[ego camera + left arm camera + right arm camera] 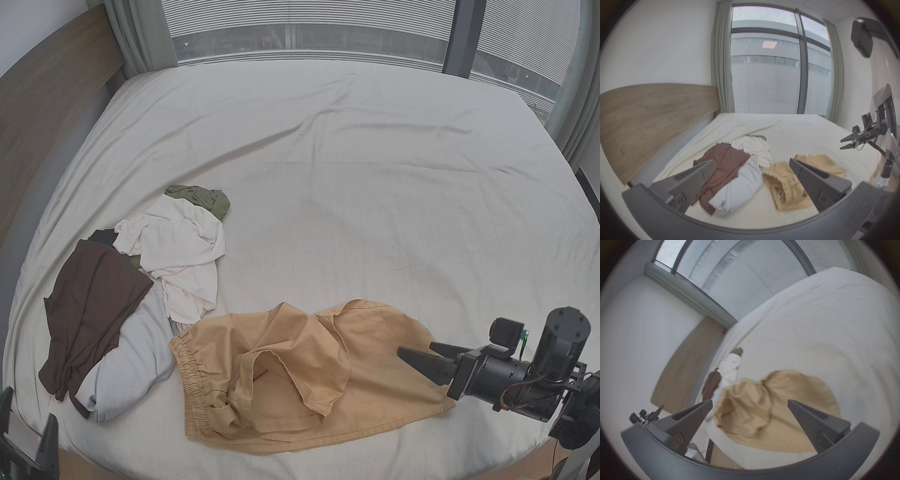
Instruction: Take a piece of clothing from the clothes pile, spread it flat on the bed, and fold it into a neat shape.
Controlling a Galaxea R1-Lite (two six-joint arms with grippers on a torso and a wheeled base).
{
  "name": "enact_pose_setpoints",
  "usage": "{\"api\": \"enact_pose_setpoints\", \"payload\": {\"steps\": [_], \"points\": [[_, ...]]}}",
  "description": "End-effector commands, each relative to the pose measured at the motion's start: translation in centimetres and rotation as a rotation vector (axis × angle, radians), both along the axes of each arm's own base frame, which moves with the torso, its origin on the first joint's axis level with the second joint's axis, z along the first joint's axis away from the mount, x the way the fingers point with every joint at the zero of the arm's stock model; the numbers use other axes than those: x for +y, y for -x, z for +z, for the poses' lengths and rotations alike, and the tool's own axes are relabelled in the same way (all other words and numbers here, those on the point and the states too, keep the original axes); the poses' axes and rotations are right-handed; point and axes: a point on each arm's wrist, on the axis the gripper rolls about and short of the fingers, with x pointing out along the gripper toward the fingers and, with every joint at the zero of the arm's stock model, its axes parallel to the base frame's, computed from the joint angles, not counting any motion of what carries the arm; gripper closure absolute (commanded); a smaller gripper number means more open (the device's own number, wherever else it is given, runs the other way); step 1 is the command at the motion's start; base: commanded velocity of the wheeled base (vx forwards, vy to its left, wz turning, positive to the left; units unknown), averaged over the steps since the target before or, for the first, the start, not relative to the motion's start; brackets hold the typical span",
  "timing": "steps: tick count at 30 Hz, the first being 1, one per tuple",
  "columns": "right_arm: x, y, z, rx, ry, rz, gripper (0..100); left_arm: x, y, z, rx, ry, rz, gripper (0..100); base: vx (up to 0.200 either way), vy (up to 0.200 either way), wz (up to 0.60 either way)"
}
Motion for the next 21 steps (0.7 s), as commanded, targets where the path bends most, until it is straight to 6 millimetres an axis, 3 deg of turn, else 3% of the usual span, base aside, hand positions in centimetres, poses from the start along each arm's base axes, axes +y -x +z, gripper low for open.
{"api": "enact_pose_setpoints", "payload": {"steps": [1, 5, 8, 9, 12, 17, 20, 21], "points": [[2.2, 0.2, 5.8, -0.180, -0.157, 0.173, 0, -0.3, -2.5, 8.4, 0.010, -0.009, -0.231, 0, 0.000, 0.000, 0.00], [2.0, 0.3, 5.0, -0.166, -0.126, 0.211, 0, -1.0, -4.0, 10.4, 0.090, 0.124, -0.557, 0, 0.000, 0.000, 0.00], [2.0, 0.5, 4.9, -0.157, -0.128, 0.254, 0, -1.4, -5.6, 11.8, 0.152, 0.201, -0.646, 0, 0.000, 0.000, 0.00], [2.1, 0.5, 5.0, -0.159, -0.132, 0.283, 0, -1.9, -7.7, 13.0, 0.184, 0.213, -0.677, 0, 0.000, 0.000, 0.00], [2.3, 0.6, 4.5, -0.143, -0.122, 0.301, 0, -2.7, -10.8, 13.6, 0.198, 0.210, -0.727, 0, 0.000, 0.000, 0.00], [2.7, 0.6, 2.9, -0.092, -0.082, 0.311, 0, -3.6, -15.5, 12.0, 0.246, 0.208, -0.745, 0, 0.000, 0.000, 0.00], [2.8, 0.5, 2.7, -0.087, -0.079, 0.311, 0, -3.7, -16.3, 10.5, 0.278, 0.214, -0.740, 0, 0.000, 0.000, 0.00], [2.9, 0.4, 2.5, -0.078, -0.075, 0.310, 0, -3.7, -16.4, 8.8, 0.319, 0.222, -0.732, 0, 0.000, 0.000, 0.00]]}}
